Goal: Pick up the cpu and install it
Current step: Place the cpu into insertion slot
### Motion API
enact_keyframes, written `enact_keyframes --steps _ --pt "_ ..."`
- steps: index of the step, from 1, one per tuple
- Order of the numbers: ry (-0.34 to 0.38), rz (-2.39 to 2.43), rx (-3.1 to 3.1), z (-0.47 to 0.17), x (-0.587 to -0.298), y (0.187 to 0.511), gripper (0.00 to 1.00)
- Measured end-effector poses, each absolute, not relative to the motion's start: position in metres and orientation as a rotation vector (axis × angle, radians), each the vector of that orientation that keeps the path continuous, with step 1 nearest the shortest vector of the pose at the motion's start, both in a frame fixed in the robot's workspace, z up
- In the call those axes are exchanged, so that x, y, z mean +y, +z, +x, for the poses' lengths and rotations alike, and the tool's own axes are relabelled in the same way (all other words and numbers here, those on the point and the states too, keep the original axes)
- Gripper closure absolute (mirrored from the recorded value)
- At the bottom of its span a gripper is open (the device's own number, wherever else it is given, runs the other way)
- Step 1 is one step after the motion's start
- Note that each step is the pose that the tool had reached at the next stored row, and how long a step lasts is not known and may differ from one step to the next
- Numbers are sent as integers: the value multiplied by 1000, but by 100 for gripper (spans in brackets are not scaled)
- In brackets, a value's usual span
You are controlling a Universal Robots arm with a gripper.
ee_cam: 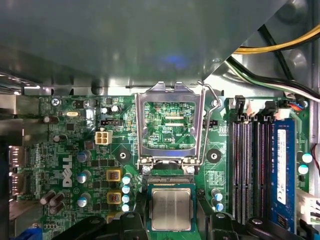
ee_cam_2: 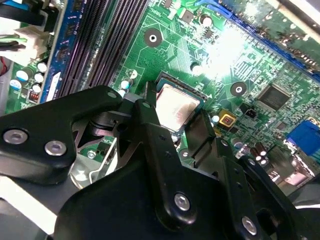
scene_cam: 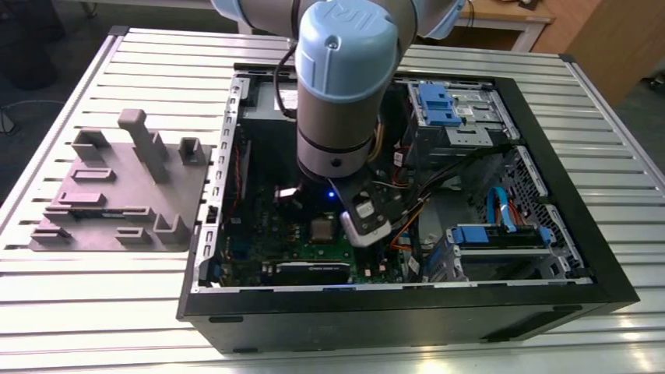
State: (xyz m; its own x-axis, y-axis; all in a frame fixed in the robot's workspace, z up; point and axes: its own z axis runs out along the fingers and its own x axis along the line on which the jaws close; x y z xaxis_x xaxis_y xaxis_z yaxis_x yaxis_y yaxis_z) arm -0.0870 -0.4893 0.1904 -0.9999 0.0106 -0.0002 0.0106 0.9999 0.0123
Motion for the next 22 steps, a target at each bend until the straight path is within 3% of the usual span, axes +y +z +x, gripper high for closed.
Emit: enact_keyframes --steps 22 --pt "19 17 3141 -88 -489 187 53"
